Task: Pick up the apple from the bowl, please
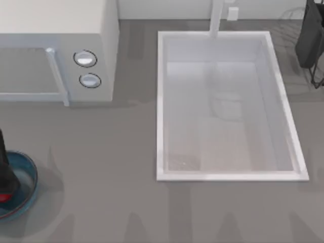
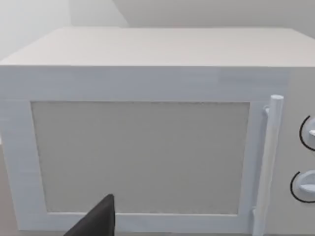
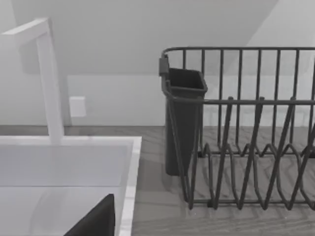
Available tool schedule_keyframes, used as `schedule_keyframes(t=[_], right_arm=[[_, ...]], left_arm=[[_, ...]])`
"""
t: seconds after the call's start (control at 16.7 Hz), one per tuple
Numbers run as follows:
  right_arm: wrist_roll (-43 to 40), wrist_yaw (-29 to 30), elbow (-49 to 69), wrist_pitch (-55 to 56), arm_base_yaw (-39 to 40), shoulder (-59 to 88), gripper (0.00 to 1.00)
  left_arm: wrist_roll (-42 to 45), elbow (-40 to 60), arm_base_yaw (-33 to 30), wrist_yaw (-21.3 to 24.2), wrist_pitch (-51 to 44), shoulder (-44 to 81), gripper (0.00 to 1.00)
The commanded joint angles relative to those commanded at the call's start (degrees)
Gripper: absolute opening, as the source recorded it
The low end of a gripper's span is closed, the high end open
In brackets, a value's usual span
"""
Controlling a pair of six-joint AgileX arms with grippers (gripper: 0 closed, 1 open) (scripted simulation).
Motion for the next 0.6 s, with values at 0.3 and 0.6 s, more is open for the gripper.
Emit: schedule_keyframes(t=[0.3, 0.6], right_arm=[[0.0, 0.0, 0.0, 0.0, 0.0, 0.0, 1.00], [0.0, 0.0, 0.0, 0.0, 0.0, 0.0, 1.00]], left_arm=[[0.0, 0.0, 0.0, 0.0, 0.0, 0.0, 1.00], [0.1, 0.6, 0.0, 0.0, -0.7, 0.7, 1.00]])
